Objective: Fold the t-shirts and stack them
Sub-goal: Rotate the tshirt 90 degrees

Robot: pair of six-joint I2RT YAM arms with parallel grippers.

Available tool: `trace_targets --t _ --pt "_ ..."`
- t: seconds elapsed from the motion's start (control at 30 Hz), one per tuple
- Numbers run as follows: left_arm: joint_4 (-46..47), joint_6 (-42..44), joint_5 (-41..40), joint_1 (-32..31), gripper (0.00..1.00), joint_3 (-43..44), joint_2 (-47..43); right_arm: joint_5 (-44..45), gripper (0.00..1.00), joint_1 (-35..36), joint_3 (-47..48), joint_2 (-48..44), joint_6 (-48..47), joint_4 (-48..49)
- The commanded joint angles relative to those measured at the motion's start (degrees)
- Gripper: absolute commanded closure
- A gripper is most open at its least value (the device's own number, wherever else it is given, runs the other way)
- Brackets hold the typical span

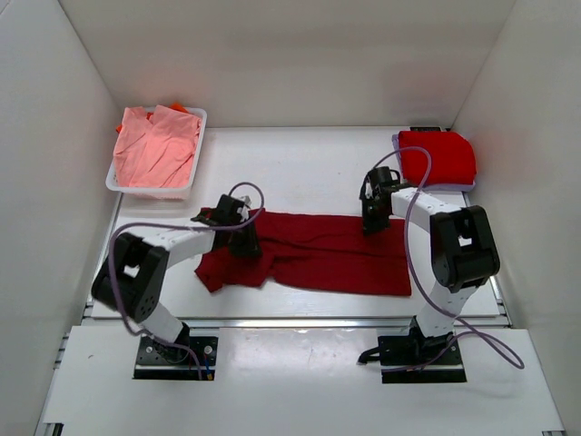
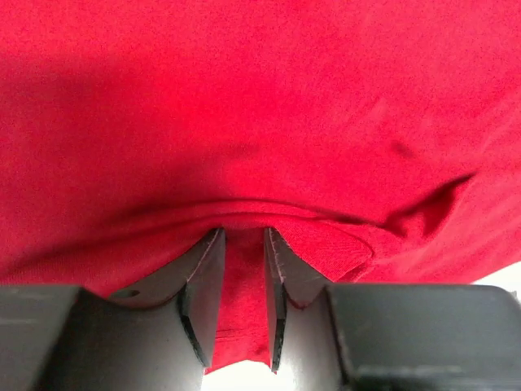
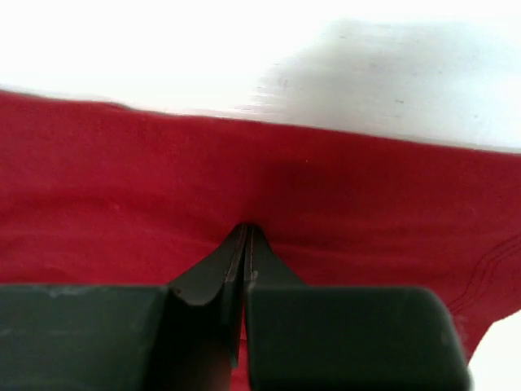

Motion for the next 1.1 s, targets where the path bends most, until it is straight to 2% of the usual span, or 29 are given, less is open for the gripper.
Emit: trace_targets --t 0.0,0.07,0.17,0.23,0.27,0.37,0.4,0.47,0.5,0.53,0.6,0.7,0.9,1.0,1.07 --pt "-0.84 2.12 -3.49 0.07 0.63 7.24 6.84 3.60 1.00 0.10 -2.17 0.39 4.49 -3.36" --pt "-1.63 3.35 -3.67 1.12 0.64 12.44 12.54 6.14 0.99 0.89 -3.67 -0.22 6.43 -4.59" --pt "-7.42 7.38 -2.79 2.44 0.65 25.70 22.02 6.58 1.00 3.18 -7.79 -1.36 10.29 -6.00" --pt "-14.25 10.20 -3.05 3.06 0.66 39.11 28.28 5.18 1.00 5.98 -9.73 -2.06 14.15 -6.18" --pt "-15.94 11.95 -2.62 3.06 0.67 42.74 32.30 4.31 0.99 6.78 -11.31 -2.59 15.30 -6.01" --pt "-26.47 15.21 -2.27 3.50 0.68 65.37 43.63 0.18 1.00 12.22 -14.39 -3.91 22.40 -4.26" --pt "-27.90 16.44 -2.00 3.59 0.68 69.63 48.29 -0.01 1.00 15.19 -15.36 -4.00 23.56 -3.47" --pt "-36.04 17.59 -0.59 3.76 0.68 88.99 56.01 -1.67 1.00 19.51 -15.54 -3.66 27.60 -2.06" --pt "-38.70 18.29 -0.07 3.68 0.68 94.40 62.07 -2.11 1.00 21.62 -15.37 -3.30 28.57 -1.27" --pt "-42.38 18.30 -0.33 3.94 0.68 105.42 64.40 -3.08 1.00 23.90 -15.37 -2.60 29.71 -0.74" --pt "-39.62 17.68 2.55 4.20 0.69 102.66 64.00 -4.39 1.00 25.84 -13.09 -0.68 30.43 0.06" --pt "-35.04 19.52 0.30 4.03 0.68 93.68 60.12 -5.45 1.00 28.22 -9.58 2.92 29.82 -0.21" --pt "-35.38 20.06 -0.42 4.73 0.60 98.41 57.40 -2.74 1.00 31.48 -5.00 4.53 26.48 -2.04" --pt "-34.33 18.92 1.24 5.61 0.57 100.52 53.27 -0.55 1.00 29.99 -3.95 2.60 22.10 -2.14" --pt "-33.36 17.86 3.61 5.96 0.56 97.29 46.79 0.69 1.00 29.90 -3.50 -2.05 19.63 -1.88"
